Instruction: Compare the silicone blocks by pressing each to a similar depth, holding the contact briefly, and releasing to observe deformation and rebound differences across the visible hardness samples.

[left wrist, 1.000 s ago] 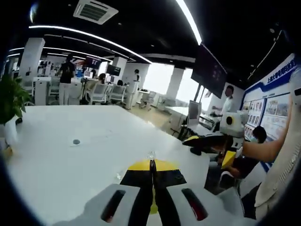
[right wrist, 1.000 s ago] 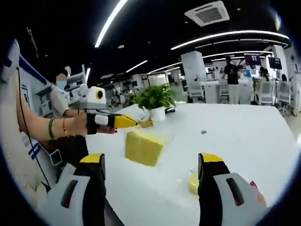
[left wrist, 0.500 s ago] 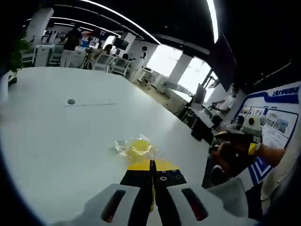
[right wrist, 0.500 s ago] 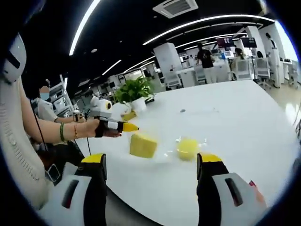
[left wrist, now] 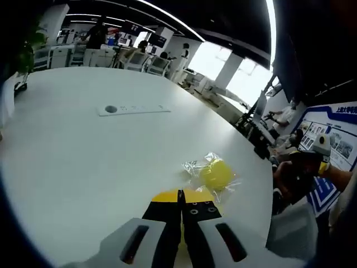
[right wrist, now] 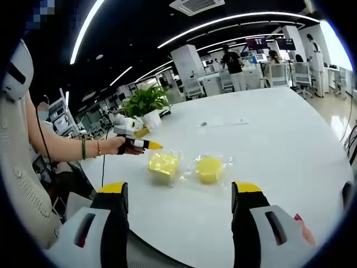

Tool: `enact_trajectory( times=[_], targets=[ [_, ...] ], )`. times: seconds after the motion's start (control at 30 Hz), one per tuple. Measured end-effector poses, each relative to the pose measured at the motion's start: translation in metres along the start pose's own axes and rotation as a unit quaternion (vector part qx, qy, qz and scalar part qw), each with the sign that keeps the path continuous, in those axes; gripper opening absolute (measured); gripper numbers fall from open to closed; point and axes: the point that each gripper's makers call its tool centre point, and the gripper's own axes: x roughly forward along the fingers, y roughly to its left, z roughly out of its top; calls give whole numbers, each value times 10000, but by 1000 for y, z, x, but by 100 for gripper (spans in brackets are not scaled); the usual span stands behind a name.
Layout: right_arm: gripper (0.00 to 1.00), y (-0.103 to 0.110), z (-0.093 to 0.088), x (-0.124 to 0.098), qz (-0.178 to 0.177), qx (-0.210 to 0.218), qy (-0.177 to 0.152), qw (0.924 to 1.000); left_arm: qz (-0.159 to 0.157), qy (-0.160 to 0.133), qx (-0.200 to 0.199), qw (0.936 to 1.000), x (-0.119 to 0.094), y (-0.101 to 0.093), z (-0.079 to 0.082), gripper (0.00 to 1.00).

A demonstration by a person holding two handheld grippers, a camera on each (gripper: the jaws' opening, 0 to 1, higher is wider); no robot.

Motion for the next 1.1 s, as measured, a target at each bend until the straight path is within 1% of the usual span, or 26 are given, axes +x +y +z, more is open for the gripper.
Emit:
enact_trajectory(
  times=[0.1,0.23,0.3,0.47,0.57,0.63,0.73,0.83,0.9,0.93,1.0,1.07,1.1],
  targets=[
    [69,-2,-2,4,-10,29,49,10000,75,147,83,9998,9,15,-4,0],
    [69,-3,-4,7,-10,46,105,9999,112,242,96,9996,18,26,-9,0],
    [69,-4,-4,8,-9,64,113,9999,101,331,105,9993,21,30,-13,0],
    [68,-7,-7,12,-11,75,155,9999,118,388,156,9991,26,36,-18,0],
    [68,-7,-7,13,21,111,150,9998,164,516,228,9983,28,39,-26,0],
    [68,-6,-8,14,31,97,168,9998,143,499,221,9984,27,39,-25,0],
    [67,-6,-9,15,50,100,175,9998,195,524,295,9980,28,41,-26,0],
    [67,-5,-8,15,75,99,171,9998,139,493,200,9985,28,40,-25,0],
    [65,-2,-7,15,107,71,192,9997,127,424,243,9987,26,38,-24,0],
    [65,0,-5,15,130,22,149,9998,150,360,278,9989,25,38,-22,2],
    [65,2,-1,15,172,39,86,9998,291,221,527,9979,21,40,-18,7],
    [65,3,0,15,192,25,67,9998,383,-1,459,9982,14,38,-11,17],
    [65,5,0,16,211,11,82,9997,388,-50,435,9983,11,37,-9,21]
  ],
)
